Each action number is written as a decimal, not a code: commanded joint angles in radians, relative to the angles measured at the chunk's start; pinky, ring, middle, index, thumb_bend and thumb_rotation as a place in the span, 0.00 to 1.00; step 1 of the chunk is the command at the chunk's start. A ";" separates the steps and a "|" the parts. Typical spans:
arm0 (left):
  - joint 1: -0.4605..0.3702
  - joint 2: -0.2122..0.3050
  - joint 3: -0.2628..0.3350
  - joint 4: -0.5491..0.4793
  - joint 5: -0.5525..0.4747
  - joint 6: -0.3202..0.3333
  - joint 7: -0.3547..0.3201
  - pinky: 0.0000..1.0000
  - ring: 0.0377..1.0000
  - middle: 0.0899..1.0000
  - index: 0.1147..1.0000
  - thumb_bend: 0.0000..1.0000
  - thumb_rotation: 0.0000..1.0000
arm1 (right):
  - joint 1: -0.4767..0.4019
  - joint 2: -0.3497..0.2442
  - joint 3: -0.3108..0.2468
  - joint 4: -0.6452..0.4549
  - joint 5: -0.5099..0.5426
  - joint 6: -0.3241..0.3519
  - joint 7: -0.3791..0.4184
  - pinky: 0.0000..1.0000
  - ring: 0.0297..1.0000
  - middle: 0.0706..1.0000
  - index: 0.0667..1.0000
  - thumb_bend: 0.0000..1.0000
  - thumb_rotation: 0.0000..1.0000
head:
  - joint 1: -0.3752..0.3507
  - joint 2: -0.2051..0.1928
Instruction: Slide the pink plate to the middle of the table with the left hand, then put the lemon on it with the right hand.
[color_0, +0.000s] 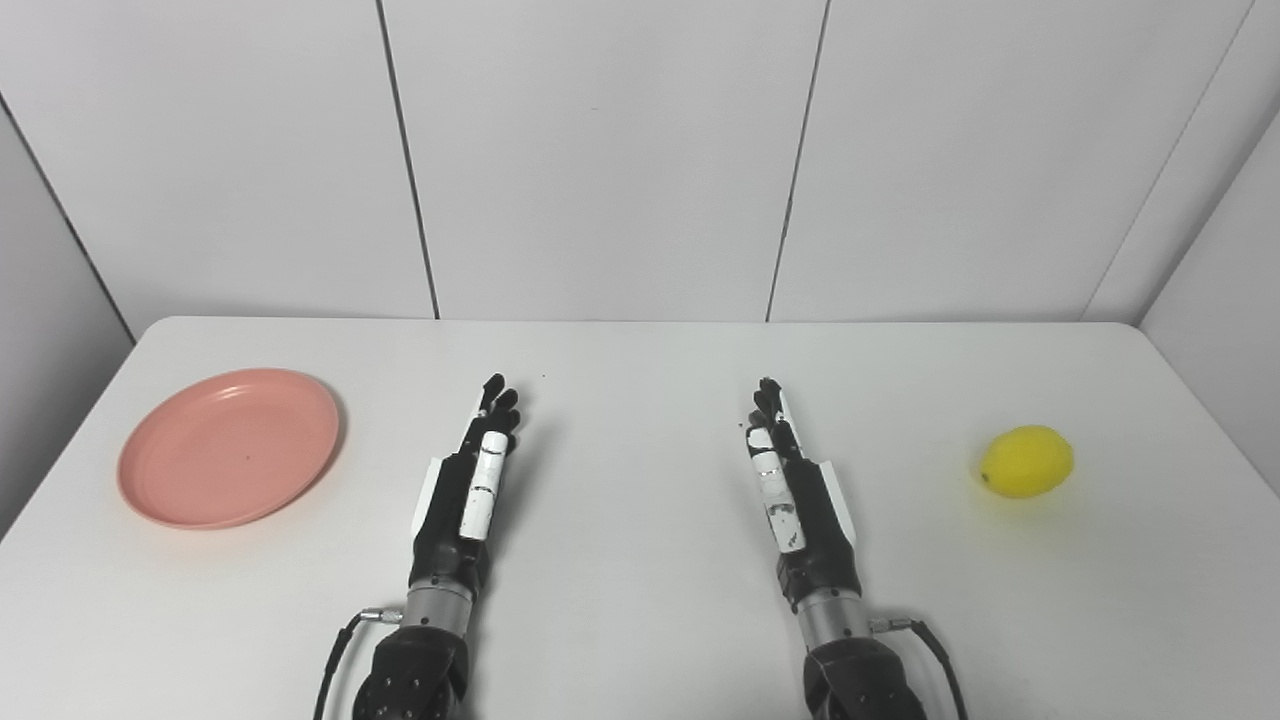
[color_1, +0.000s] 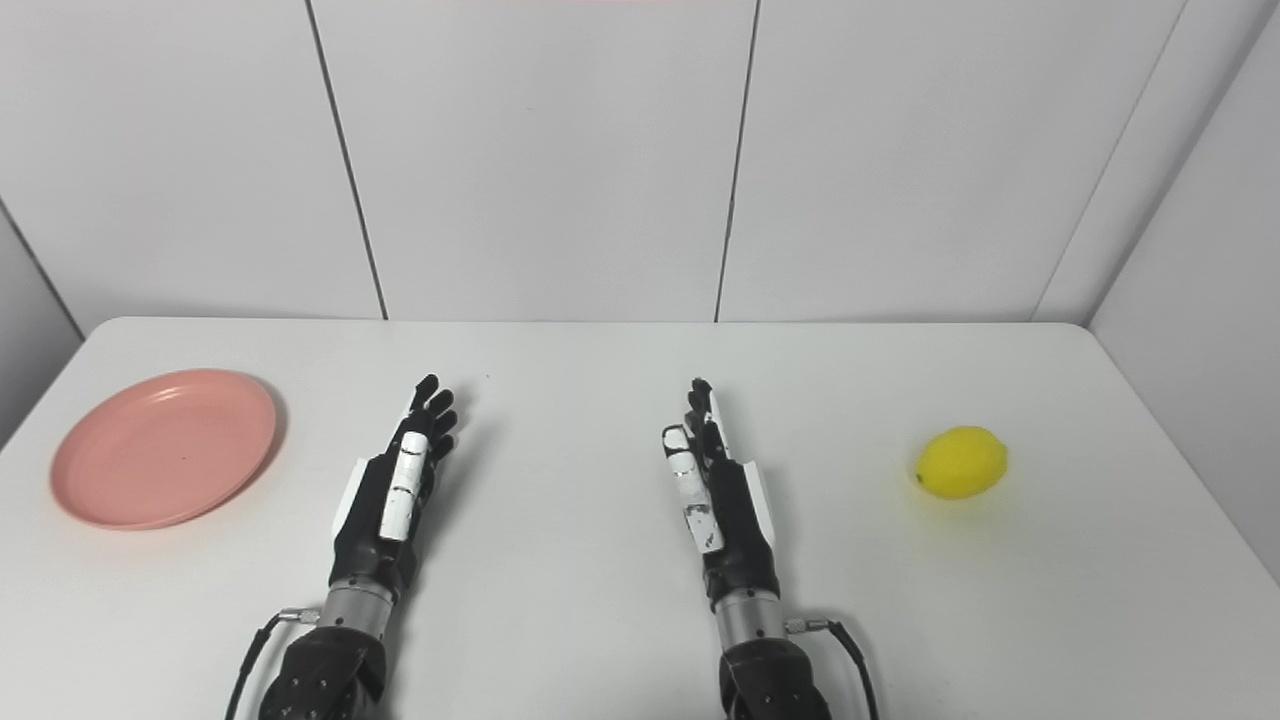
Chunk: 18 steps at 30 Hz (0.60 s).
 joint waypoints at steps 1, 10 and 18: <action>0.010 0.000 -0.002 0.014 -0.008 -0.022 -0.007 0.99 0.98 0.98 0.97 0.65 1.00 | -0.029 0.012 -0.001 -0.029 0.006 -0.048 -0.008 1.00 1.00 1.00 1.00 0.73 1.00 | 0.000 0.000; 0.009 -0.003 0.000 0.016 -0.004 -0.023 -0.002 0.98 0.97 0.97 0.96 0.65 1.00 | -0.030 0.013 -0.001 -0.034 0.012 -0.039 -0.003 1.00 1.00 1.00 1.00 0.72 1.00 | 0.000 0.004; 0.010 -0.002 -0.001 0.017 0.001 -0.025 0.001 0.98 0.97 0.97 0.96 0.65 1.00 | -0.032 0.012 0.002 -0.031 0.003 -0.042 -0.008 1.00 1.00 1.00 1.00 0.72 1.00 | 0.000 0.003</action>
